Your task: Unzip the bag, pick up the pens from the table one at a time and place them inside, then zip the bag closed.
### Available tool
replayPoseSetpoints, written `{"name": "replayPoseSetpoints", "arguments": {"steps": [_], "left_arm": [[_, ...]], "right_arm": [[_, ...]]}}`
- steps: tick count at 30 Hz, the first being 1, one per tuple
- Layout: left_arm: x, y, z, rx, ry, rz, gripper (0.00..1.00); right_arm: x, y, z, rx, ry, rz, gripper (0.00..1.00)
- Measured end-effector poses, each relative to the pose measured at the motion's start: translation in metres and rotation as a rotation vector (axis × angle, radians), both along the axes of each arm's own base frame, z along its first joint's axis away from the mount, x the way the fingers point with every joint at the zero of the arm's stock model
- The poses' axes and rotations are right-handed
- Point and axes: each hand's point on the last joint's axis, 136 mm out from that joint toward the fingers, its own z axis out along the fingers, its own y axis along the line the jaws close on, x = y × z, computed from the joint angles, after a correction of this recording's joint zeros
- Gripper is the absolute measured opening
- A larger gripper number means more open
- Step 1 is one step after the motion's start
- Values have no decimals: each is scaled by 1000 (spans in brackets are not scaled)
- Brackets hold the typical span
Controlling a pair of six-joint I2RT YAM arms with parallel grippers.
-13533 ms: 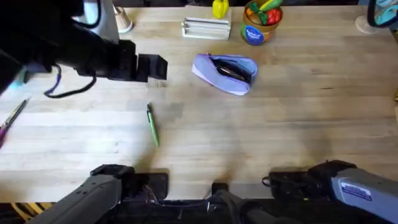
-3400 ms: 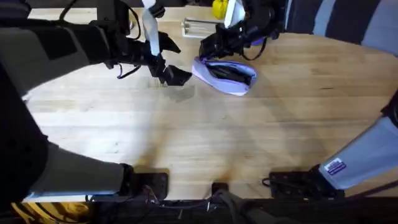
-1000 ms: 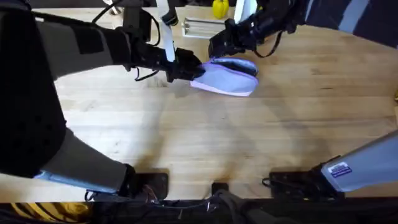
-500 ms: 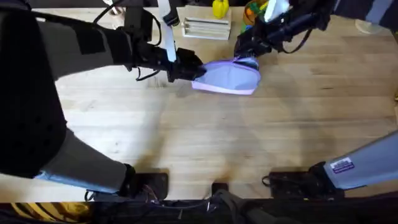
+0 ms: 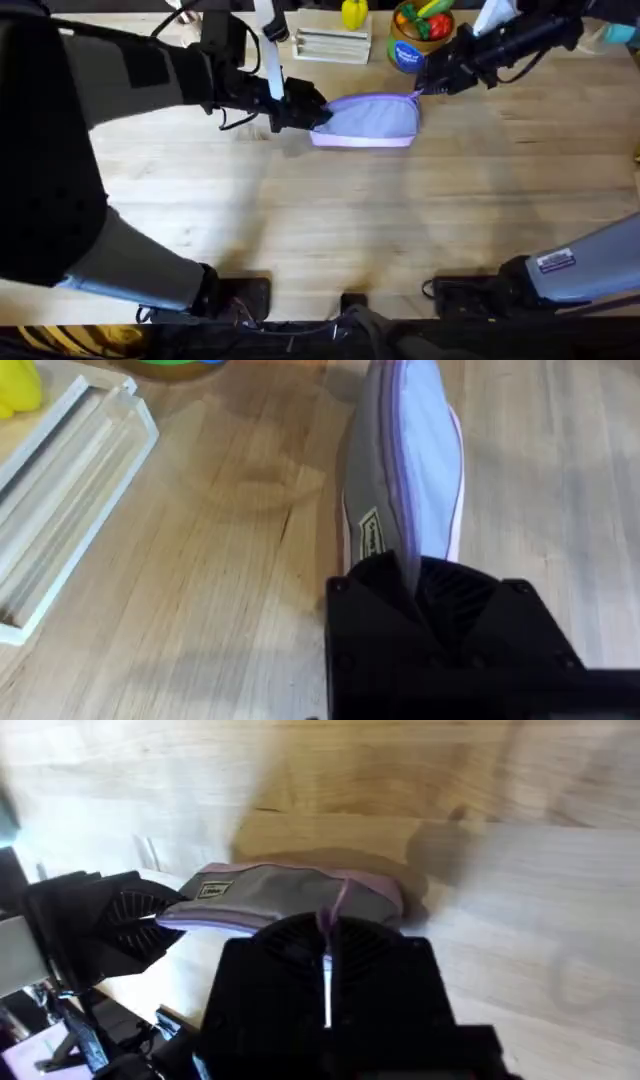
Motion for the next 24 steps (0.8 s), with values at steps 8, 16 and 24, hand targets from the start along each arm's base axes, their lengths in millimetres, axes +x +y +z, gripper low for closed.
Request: {"name": "replayPoseSetpoints", "arguments": {"steps": [8, 16, 24], "left_arm": [[-1, 0, 0, -4, 4, -2, 42], [-2, -2, 0, -5, 6, -7, 42], [-3, -3, 0, -6, 9, -12, 42]], "right_arm": [[-8, -17, -7, -39, 54, -41, 33], [-25, -33, -33, -124, 132, -135, 33], [-36, -37, -62, -118, 190, -263, 33]]}}
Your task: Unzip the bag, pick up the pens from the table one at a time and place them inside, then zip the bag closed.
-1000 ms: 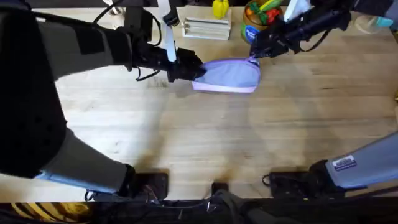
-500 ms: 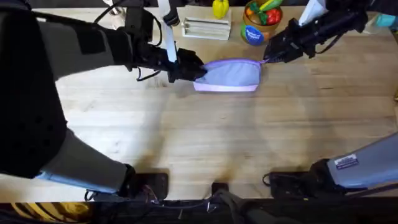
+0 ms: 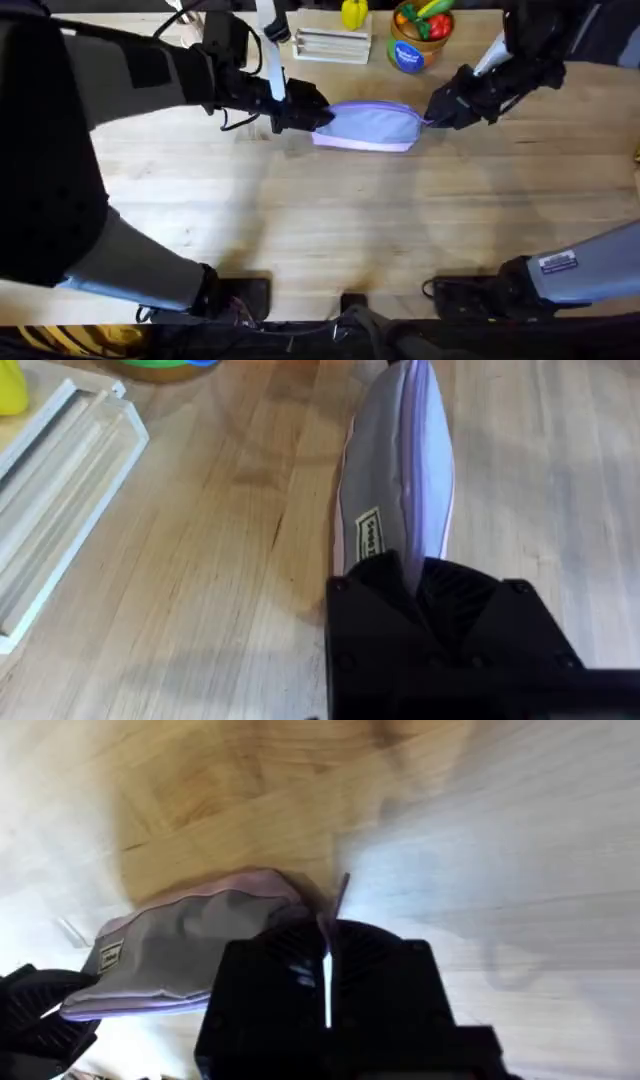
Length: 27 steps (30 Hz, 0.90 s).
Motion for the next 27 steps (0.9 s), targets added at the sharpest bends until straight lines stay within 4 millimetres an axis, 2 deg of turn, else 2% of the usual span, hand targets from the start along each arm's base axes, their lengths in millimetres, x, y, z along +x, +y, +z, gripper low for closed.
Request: {"name": "replayPoseSetpoints", "arguments": {"steps": [6, 9, 11, 15, 16, 17, 21, 23, 27], "left_arm": [[0, 0, 0, 2, 0, 1, 42], [1, 1, -1, 4, 0, 4, 42], [1, 1, -1, 5, 1, 5, 42], [0, 1, -1, 6, 3, 5, 42], [0, 1, -1, 6, 3, 5, 42], [0, 1, -1, 6, 3, 5, 42], [1, 2, -1, 6, 3, 6, 42], [1, 2, -1, 6, 3, 6, 42], [1, 2, -1, 5, 3, 6, 42]], "right_arm": [[7, 1, 3, 20, -29, -17, 35], [9, -5, 5, 4, -44, -31, 151], [10, -10, 10, -12, -62, -44, 187], [13, -17, 30, -36, -128, -58, 269], [14, -17, 38, -39, -152, -56, 315], [14, -18, 46, -44, -178, -53, 404], [12, -17, 80, -62, -283, -26, 931], [9, -14, 96, -71, -333, -5, 990], [1, -7, 125, -85, -419, 35, 996]]}}
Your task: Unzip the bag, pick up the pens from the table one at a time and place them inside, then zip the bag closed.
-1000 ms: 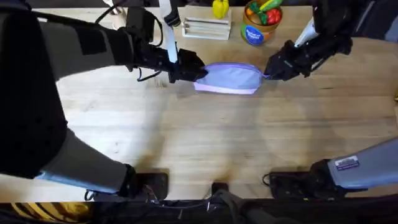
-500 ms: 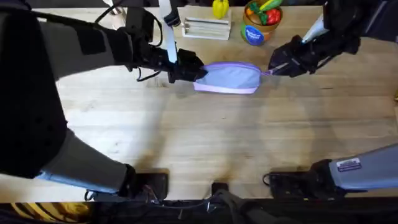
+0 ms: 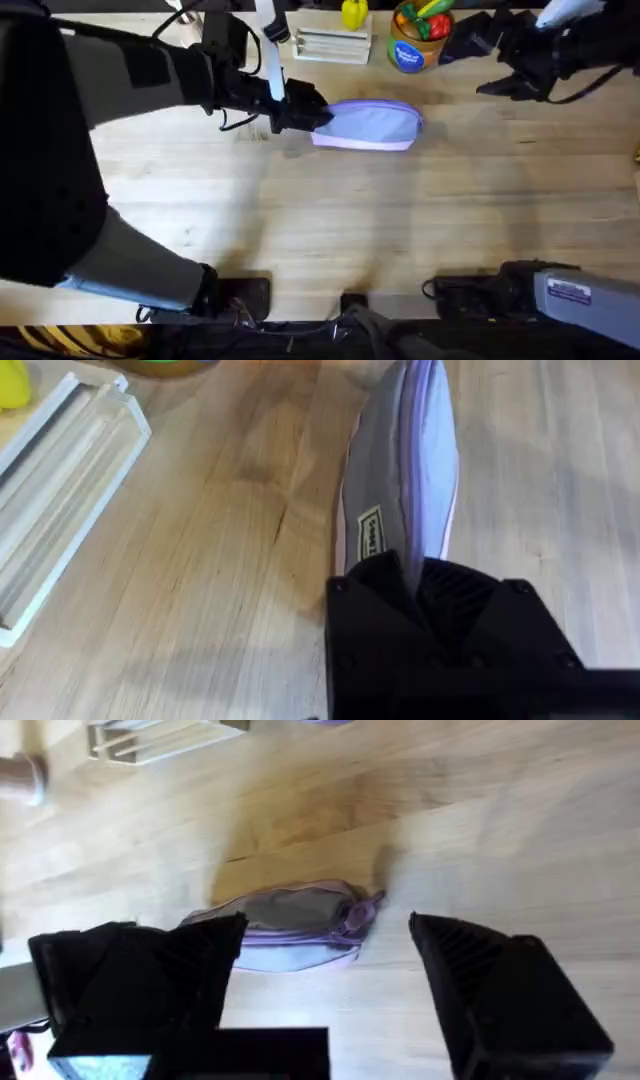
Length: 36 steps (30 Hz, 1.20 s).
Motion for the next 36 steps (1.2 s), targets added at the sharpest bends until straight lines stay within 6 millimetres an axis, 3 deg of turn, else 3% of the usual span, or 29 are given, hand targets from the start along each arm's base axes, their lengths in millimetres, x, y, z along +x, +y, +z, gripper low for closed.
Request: {"name": "replayPoseSetpoints", "arguments": {"steps": [7, 14, 15, 20, 21, 32, 36], "left_arm": [[0, 0, 0, 0, 0, 0, 42], [0, 0, 0, 0, 0, 0, 43], [0, 0, 0, 1, -7, -3, 151], [3, 3, 1, -3, -12, 6, 922], [3, 4, 1, -3, -9, 9, 975], [4, 12, -3, 64, -3, 47, 995], [5, 29, 20, 150, -67, 120, 994]], "right_arm": [[-11, 10, 33, -33, -113, 63, 997], [-16, 21, 43, -80, -166, 153, 996], [-17, 23, 42, -85, -168, 163, 996], [-17, 23, 42, -97, -173, 176, 997], [-17, 23, 42, -99, -174, 178, 996], [-18, 22, 46, -149, -210, 234, 996], [-25, 22, 61, -192, -275, 271, 997]]}}
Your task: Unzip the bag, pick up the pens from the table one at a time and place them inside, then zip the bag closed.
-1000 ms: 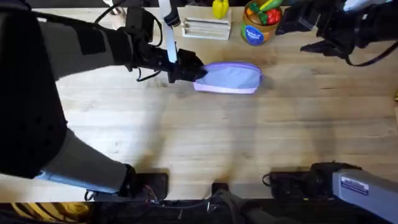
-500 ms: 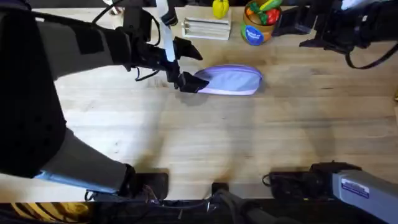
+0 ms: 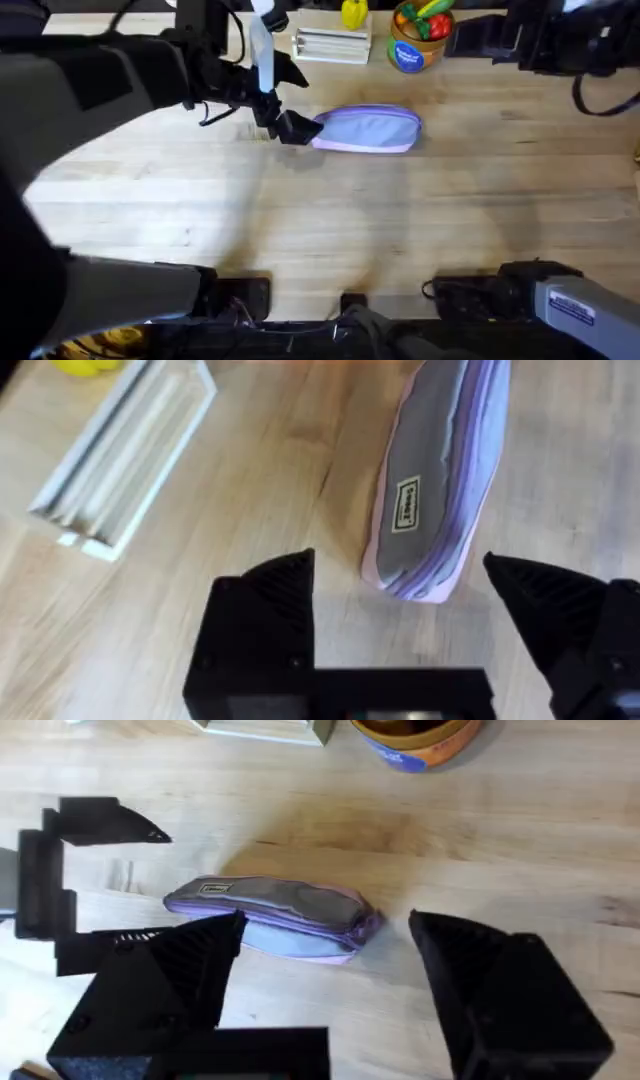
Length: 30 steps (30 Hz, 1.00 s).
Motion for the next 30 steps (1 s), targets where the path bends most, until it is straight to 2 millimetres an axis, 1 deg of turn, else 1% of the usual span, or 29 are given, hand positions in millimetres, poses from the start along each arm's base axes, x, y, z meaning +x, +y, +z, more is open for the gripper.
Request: {"name": "replayPoseSetpoints", "arguments": {"steps": [4, 7, 10, 12, 17, 20, 24, 27, 30], "left_arm": [[-7, 23, 39, 62, -64, 108, 994], [-22, 47, 64, 121, -71, 238, 993], [-39, 68, 79, 174, -55, 366, 992], [-55, 81, 88, 199, -31, 460, 992], [-86, 107, 113, 212, 60, 668, 991], [-102, 116, 128, 224, 114, 734, 991], [-120, 120, 142, 246, 177, 767, 991], [-123, 121, 147, 256, 206, 779, 991], [-123, 122, 144, 263, 233, 783, 992]], "right_arm": [[-11, 0, 14, -33, -52, 29, 995], [-19, 0, 21, -46, -74, 41, 997], [-26, -1, 25, -53, -85, 47, 997], [-29, -1, 26, -56, -87, 50, 997], [-37, -1, 22, -58, -60, 54, 997], [-45, -1, 19, -60, -37, 56, 997], [-57, -1, 19, -59, -23, 57, 997], [-64, -1, 23, -59, -31, 57, 997], [-69, -1, 24, -60, -34, 56, 997]]}}
